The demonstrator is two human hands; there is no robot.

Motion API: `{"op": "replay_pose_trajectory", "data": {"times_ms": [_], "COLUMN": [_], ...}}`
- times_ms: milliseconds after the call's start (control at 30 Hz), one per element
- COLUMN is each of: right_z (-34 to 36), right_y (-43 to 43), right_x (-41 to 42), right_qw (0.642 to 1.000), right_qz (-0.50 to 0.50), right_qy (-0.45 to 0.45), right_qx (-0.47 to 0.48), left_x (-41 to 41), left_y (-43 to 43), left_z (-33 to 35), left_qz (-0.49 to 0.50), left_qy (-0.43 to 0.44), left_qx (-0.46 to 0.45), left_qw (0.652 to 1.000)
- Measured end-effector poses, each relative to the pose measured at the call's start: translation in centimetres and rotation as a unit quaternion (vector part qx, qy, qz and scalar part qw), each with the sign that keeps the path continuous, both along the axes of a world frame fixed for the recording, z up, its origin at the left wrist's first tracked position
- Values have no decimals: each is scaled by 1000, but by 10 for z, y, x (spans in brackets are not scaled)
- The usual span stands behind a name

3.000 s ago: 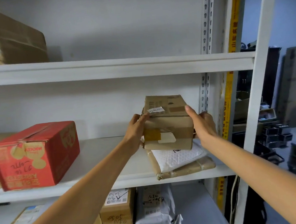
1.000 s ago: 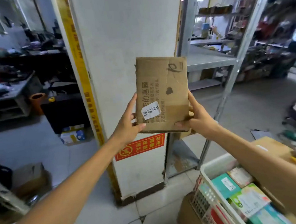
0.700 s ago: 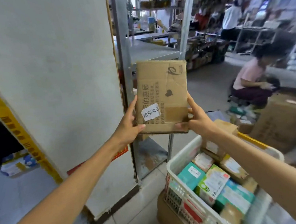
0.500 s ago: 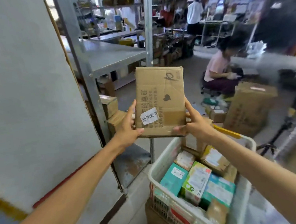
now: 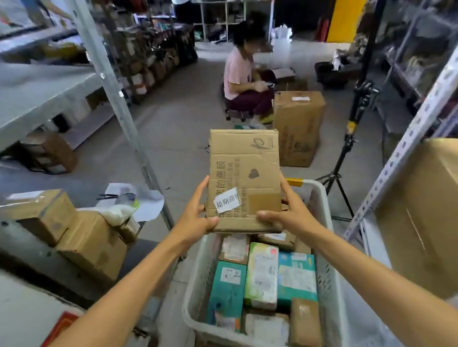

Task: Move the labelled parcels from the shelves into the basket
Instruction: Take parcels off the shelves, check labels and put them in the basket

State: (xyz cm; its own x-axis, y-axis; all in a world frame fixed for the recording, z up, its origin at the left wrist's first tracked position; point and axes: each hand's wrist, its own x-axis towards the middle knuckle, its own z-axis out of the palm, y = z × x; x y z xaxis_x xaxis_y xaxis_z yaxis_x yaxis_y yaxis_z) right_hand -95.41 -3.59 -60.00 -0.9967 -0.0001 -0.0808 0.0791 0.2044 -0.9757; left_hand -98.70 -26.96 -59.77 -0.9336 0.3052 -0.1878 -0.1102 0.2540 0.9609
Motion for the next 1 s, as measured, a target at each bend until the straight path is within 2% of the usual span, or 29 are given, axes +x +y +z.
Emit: {"op": "replay_pose_trajectory", "data": {"times_ms": [233,400,633,833,1000], "right_z": [-51,-96,-138,-156,-155], "right_y": [-5,-38,-58,-44,1], "right_x": [-5,12,28,41,43], "right_qw": [993,978,950,935,930], "right_qz": [-74,-121,-156,-185,-238], "right_qy": [-91,-170,-270,-302,-279], "right_qx": [21,5,11,-7,-5], "left_x": [-29,-24,-15,-10,-15], "left_y": [-2,-20,-32,-19,28], "left_z": [-53,-101,-149,-165,-170], "left_qz": [-77,-72,-73,-100,-135], "left_qy": [-88,-147,-221,-257,-280], "left_qx": [9,32,-14,-13,6], "left_qw": [993,986,973,961,950]}}
